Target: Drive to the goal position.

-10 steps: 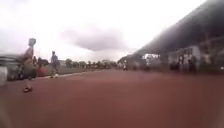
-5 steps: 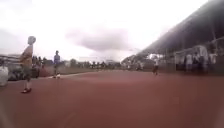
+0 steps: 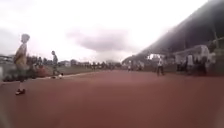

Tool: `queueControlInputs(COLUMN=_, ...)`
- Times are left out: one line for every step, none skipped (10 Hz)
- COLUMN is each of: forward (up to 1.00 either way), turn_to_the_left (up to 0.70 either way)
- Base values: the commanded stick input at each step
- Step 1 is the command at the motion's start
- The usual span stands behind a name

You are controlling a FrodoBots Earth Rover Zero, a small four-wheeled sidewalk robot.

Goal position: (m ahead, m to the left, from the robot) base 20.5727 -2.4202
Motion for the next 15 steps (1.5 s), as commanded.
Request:
queueControlInputs(forward=0.5, turn_to_the_left=0.02)
queueControlInputs(forward=0.5, turn_to_the_left=0.02)
queueControlInputs(forward=0.5, turn_to_the_left=0.02)
queueControlInputs(forward=0.5, turn_to_the_left=0.02)
queueControlInputs(forward=0.5, turn_to_the_left=0.02)
queueControlInputs(forward=0.5, turn_to_the_left=0.02)
queueControlInputs(forward=0.5, turn_to_the_left=0.02)
queueControlInputs(forward=0.5, turn_to_the_left=0.02)
queueControlInputs(forward=0.5, turn_to_the_left=0.02)
queueControlInputs(forward=0.5, turn_to_the_left=0.02)
queueControlInputs(forward=0.5, turn_to_the_left=0.02)
queueControlInputs(forward=0.5, turn_to_the_left=0.02)
queueControlInputs(forward=0.5, turn_to_the_left=0.02)
queueControlInputs(forward=0.5, turn_to_the_left=0.02)
queueControlInputs(forward=0.5, turn_to_the_left=0.02)
